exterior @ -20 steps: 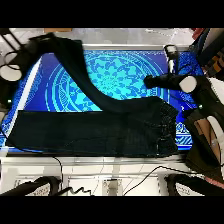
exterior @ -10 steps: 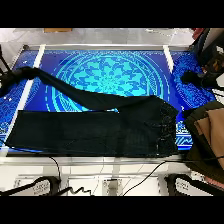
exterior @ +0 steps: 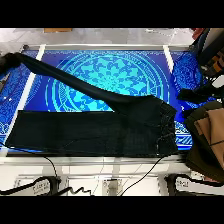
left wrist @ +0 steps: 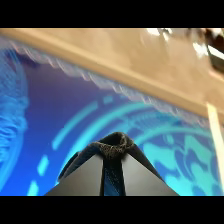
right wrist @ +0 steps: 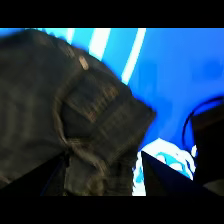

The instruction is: Fold the clothes and pants, and hang the long-sleeved shirts on hangers.

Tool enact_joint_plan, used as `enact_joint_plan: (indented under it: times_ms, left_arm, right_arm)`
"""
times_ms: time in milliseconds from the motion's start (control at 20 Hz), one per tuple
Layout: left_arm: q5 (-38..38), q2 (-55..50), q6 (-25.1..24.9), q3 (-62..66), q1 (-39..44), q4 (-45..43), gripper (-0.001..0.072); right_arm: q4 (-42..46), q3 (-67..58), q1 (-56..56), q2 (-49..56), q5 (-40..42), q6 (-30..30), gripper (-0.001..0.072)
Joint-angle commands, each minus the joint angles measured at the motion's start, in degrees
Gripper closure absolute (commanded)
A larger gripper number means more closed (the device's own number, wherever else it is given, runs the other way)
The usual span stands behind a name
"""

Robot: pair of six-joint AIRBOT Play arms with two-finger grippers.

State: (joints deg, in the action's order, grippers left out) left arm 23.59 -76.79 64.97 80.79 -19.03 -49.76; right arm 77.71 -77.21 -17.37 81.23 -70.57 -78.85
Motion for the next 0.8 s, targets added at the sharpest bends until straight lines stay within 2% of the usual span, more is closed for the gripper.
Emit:
enact_joint_plan:
  times_ms: [0,50,100,200,300,450,650,750]
  left_arm:
    - [10.1,-0.7,7.7,1.9,-1.1,-20.3,0.0670]
    - [17.5,-1.7,11.7,1.9,-1.1,-31.9,0.0669]
    - [24.2,-2.8,13.5,1.9,-1.1,-40.6,0.0667]
    - [34.6,-5.5,13.5,1.9,-1.5,-50.8,0.0666]
    - [37.0,-7.4,13.7,1.8,-3.0,-49.2,0.0666]
    - [36.4,-7.8,13.7,1.8,-3.3,-49.6,0.0666]
    - [36.0,-7.8,13.7,2.0,-4.0,-55.2,0.0666]
    - [35.3,-7.6,14.6,2.3,-5.7,-55.5,0.0666]
  right_arm:
    - [-2.1,0.3,-0.1,4.2,-7.5,2.3,0.0221]
    - [-3.3,0.4,-0.1,5.3,-9.4,3.9,0.0221]
    - [-3.5,0.4,-0.2,6.3,-11.5,5.4,0.0222]
    - [-3.5,0.5,-0.3,7.2,-12.6,7.4,0.0223]
    - [-3.4,0.7,-0.8,7.2,-12.7,10.1,0.0224]
    - [-3.8,0.8,-4.9,7.2,-12.6,10.5,0.0231]
    - [-15.5,4.9,-11.2,7.2,-12.3,11.2,0.0230]
    - [-18.2,7.8,-11.9,7.2,-10.5,13.1,0.0214]
